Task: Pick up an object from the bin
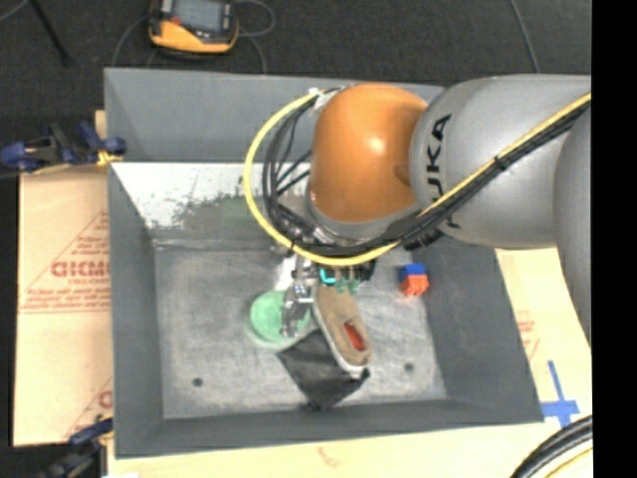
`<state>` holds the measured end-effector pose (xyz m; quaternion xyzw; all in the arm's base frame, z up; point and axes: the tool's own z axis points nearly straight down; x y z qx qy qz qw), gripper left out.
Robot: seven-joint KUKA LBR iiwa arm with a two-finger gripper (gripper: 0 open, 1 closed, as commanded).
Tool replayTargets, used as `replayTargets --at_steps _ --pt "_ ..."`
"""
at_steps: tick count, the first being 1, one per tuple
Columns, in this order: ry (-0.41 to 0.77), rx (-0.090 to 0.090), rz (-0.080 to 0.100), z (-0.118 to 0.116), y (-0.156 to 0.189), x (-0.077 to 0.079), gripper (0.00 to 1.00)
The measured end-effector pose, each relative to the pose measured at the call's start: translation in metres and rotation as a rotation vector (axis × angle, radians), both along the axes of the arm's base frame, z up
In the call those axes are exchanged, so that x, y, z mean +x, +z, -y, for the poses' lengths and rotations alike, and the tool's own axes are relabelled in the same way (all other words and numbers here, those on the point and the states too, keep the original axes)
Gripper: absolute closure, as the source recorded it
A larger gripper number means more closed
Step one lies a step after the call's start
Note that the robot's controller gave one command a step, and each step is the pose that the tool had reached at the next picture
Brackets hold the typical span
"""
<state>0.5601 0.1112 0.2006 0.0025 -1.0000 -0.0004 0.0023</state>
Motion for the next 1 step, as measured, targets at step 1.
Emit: replayTargets --at_steps 1 --pt "-0.002 0.001 0.008 0.0004 0.0046 0.0017 0.00"
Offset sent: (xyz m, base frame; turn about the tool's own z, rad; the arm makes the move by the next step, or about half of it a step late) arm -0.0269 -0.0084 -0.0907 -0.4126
